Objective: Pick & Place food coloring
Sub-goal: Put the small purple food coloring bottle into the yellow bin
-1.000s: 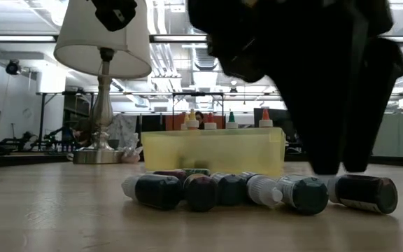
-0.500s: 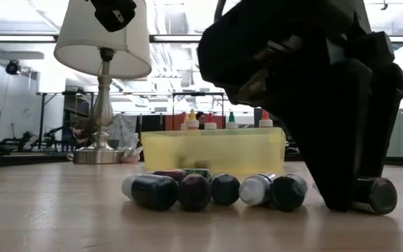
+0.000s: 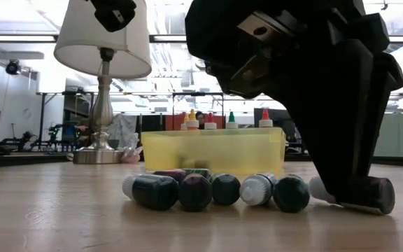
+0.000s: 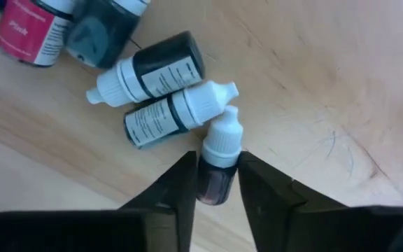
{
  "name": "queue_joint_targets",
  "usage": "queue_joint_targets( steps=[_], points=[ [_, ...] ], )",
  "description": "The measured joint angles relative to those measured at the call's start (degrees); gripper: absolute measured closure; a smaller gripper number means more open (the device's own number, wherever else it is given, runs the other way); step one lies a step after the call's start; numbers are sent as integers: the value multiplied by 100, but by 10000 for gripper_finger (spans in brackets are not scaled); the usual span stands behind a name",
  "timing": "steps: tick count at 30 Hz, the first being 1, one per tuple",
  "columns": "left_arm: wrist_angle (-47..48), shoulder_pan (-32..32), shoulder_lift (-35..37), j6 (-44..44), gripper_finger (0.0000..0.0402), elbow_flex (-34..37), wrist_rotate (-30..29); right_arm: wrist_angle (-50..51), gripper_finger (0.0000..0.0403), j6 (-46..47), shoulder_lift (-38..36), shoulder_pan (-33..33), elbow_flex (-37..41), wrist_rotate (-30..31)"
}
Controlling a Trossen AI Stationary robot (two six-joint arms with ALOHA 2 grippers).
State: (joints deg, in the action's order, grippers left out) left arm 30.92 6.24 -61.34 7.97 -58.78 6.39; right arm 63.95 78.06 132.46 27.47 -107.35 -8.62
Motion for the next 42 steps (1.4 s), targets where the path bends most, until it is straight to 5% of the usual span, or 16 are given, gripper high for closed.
queue_joint_targets(
  steps=[15, 34, 42],
  points=[
    [-55, 0, 0, 265, 401, 0, 7, 15, 356, -709, -503, -99, 0, 177],
    [-521, -2, 0, 619, 401, 0, 511, -302, 356, -2404, -2260, -674, -122, 2106],
    [-544, -11, 0, 590, 401, 0, 493, -336, 334, -3054, -1971, -719, -114, 1451]
  ],
)
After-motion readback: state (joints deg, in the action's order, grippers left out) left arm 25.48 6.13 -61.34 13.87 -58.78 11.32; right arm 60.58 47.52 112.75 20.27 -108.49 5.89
